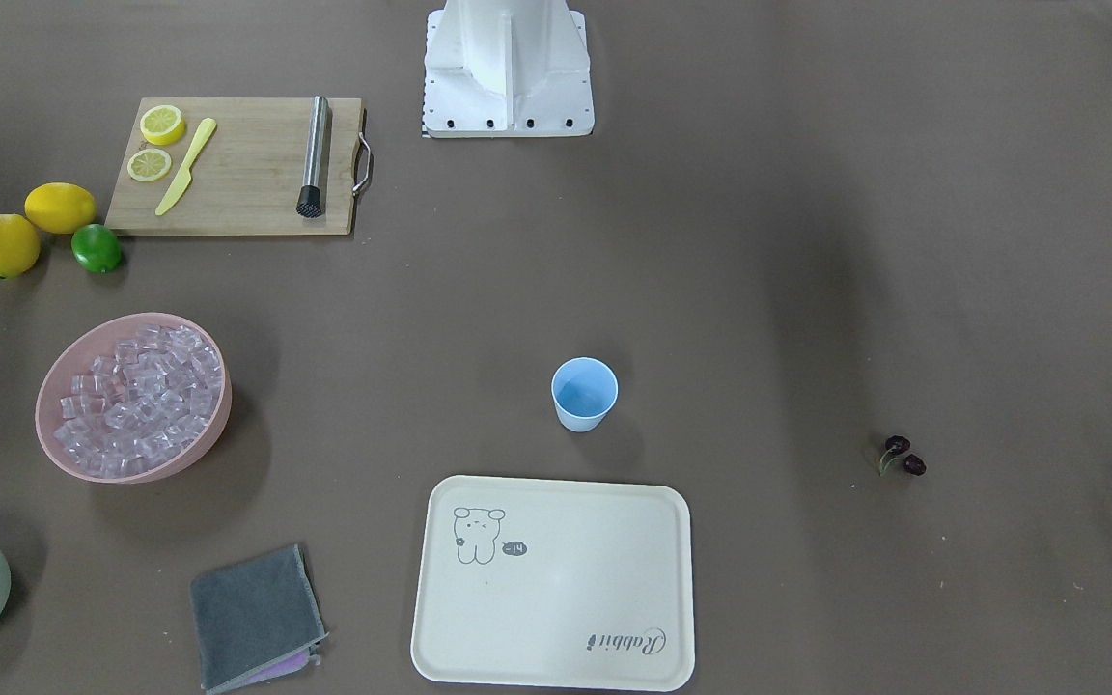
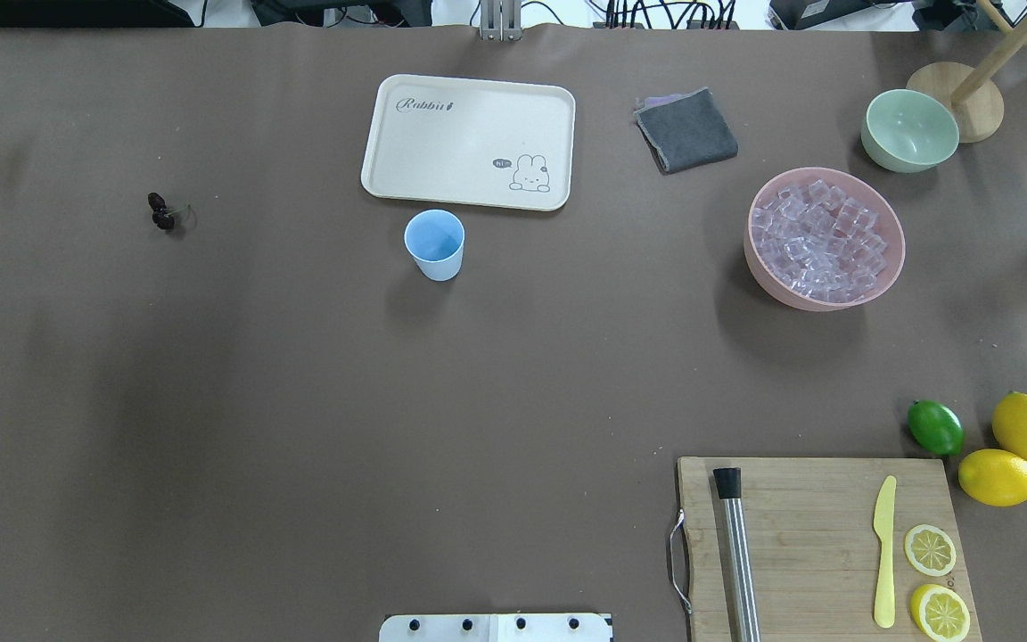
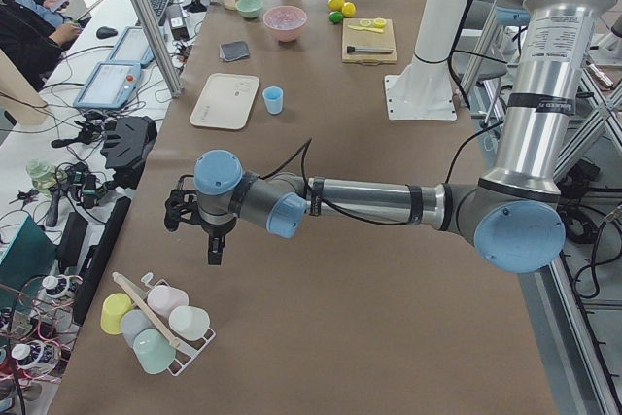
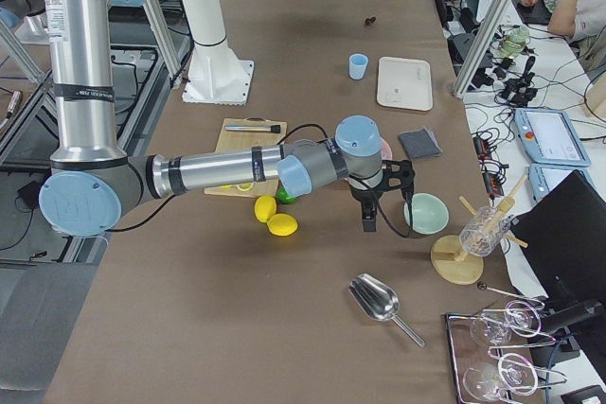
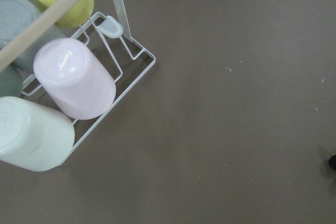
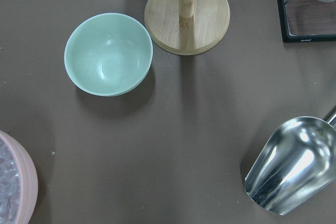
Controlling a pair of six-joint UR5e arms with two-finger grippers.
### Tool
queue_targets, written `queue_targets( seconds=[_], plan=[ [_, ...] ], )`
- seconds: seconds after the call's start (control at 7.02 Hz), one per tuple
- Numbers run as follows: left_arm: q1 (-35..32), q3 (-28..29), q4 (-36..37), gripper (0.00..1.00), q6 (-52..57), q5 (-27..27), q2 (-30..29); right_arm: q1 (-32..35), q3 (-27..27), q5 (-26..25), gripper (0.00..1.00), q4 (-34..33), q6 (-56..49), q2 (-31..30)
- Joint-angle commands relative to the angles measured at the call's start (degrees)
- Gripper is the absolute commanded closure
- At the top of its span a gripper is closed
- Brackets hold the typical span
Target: Put ice and cherries in cup
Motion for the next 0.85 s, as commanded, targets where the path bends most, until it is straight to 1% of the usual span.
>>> queue_targets(
  seconds=[0.0,0.14,0.28,0.43,0.57,0.71],
  plan=[
    [-0.1,-1.0,-0.2,0.02,0.0,-0.1,0.3,0.0,0.5,-0.1,0.00,0.3,0.0,-0.9],
    [-0.1,-3.9,-0.5,0.02,0.1,0.1,1.4,0.0,0.6,0.1,0.00,0.4,0.0,-0.9],
    [0.3,-4.1,-0.7,0.02,0.2,0.4,1.3,0.0,0.7,-0.2,0.00,0.4,0.0,-1.2],
    [0.3,-4.4,-2.2,0.02,4.3,0.6,1.8,0.0,0.6,-0.4,0.00,0.4,0.0,-1.2],
    [0.3,-3.4,-2.4,0.02,6.6,0.6,1.9,0.0,0.7,-0.3,0.00,0.4,0.0,-1.2],
    [0.3,-2.5,-2.4,0.02,6.2,0.6,1.9,0.0,0.9,-0.3,0.00,0.5,0.0,-1.1]
  ],
)
